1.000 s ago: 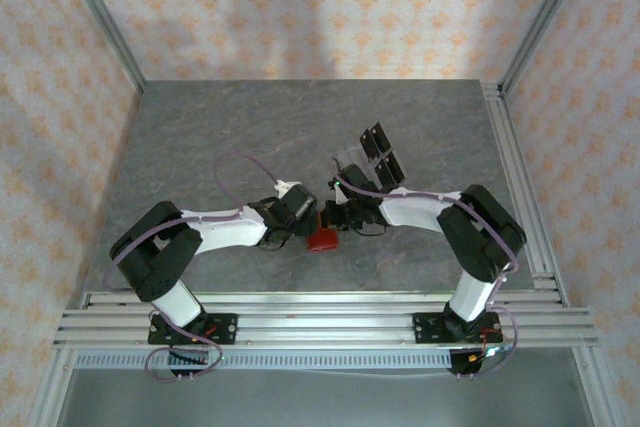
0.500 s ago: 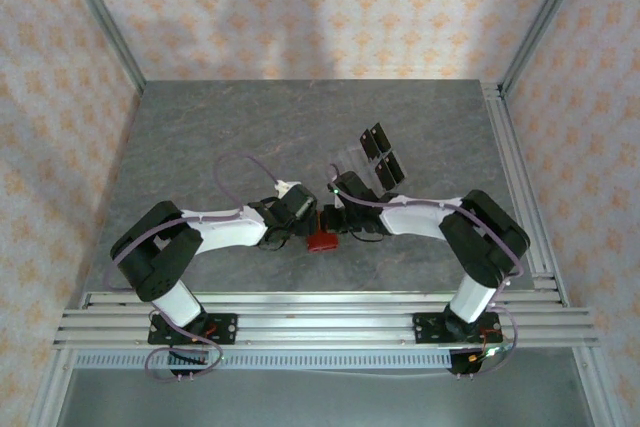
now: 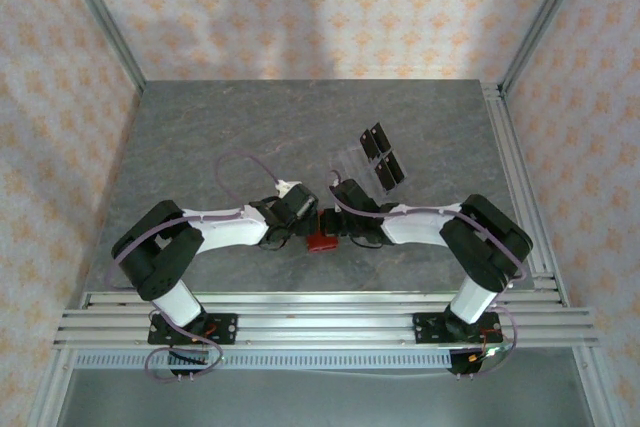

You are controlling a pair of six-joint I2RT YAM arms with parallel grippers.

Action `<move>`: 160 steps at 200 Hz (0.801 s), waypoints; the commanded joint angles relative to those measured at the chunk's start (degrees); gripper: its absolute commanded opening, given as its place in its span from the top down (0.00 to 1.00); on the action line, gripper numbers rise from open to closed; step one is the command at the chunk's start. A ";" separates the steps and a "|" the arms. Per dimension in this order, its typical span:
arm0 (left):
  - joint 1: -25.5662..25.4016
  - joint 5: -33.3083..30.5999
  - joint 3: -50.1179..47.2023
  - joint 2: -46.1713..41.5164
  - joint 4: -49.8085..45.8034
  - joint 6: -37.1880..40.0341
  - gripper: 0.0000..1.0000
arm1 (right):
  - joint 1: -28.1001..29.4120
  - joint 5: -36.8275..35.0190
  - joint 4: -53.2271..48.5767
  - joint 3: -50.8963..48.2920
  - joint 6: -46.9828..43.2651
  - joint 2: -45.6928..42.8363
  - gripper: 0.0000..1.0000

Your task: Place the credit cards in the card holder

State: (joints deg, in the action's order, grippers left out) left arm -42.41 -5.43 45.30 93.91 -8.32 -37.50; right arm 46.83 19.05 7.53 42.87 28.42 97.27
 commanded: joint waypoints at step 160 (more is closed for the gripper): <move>-0.17 -1.29 -0.20 4.36 -2.63 -0.52 0.25 | 3.75 -0.91 -17.56 -8.67 1.49 3.48 0.83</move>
State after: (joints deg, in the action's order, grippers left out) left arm -42.78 -6.24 45.87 94.54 -8.73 -37.52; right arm 48.77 15.18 11.97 39.00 29.85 95.07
